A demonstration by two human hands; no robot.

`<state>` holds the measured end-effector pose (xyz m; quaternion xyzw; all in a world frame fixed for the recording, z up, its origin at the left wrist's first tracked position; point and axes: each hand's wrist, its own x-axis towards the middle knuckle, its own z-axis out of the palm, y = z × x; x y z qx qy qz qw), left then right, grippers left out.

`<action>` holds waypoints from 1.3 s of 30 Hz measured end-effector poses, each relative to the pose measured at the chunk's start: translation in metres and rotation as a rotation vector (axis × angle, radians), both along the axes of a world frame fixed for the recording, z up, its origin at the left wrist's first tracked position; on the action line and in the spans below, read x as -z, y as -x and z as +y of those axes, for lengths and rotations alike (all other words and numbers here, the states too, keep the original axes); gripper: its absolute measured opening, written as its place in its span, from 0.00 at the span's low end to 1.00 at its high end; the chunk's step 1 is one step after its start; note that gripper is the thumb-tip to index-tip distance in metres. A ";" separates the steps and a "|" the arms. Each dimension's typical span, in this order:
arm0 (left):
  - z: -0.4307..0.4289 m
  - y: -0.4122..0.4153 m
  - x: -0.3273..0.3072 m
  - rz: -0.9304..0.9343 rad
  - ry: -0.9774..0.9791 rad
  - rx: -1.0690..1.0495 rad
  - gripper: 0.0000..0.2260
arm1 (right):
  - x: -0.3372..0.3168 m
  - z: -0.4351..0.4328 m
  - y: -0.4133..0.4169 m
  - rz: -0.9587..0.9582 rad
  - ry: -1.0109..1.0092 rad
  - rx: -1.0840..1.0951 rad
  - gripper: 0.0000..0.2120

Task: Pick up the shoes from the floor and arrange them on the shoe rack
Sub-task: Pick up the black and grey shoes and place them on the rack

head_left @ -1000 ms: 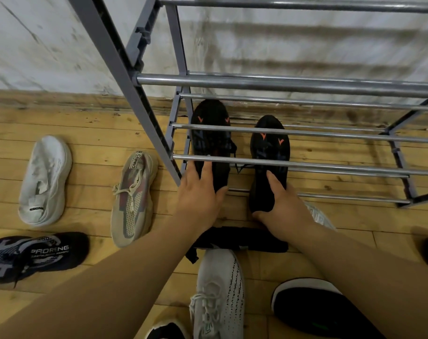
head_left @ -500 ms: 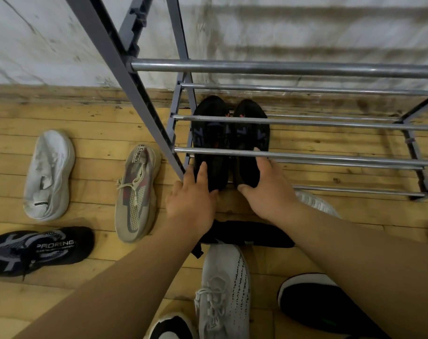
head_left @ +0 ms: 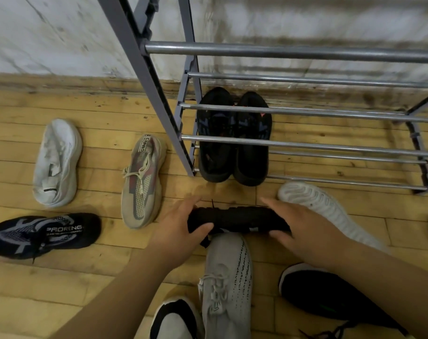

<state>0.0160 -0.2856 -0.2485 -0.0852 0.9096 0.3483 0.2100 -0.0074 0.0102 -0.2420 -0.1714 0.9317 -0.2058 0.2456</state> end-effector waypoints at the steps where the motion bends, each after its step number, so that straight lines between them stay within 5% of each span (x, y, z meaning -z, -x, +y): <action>1: 0.001 -0.004 0.000 0.013 -0.001 -0.005 0.29 | 0.002 0.001 0.000 0.018 -0.008 0.018 0.34; 12: -0.037 -0.041 -0.033 0.044 -0.222 -0.401 0.21 | -0.070 -0.050 0.017 -0.062 0.356 0.226 0.20; 19: -0.057 -0.084 -0.051 0.023 -0.390 -0.733 0.17 | -0.085 -0.121 0.007 -0.097 0.540 0.257 0.22; 27: -0.093 -0.134 -0.068 0.055 -0.523 -0.771 0.16 | -0.109 -0.175 -0.015 -0.223 0.617 0.286 0.33; 33: -0.065 -0.135 -0.065 0.153 -0.663 -0.944 0.15 | -0.086 -0.203 -0.057 -0.362 0.599 0.184 0.32; 39: -0.053 -0.125 -0.063 0.213 -0.606 -0.816 0.16 | -0.058 -0.220 -0.063 -0.607 0.760 0.426 0.33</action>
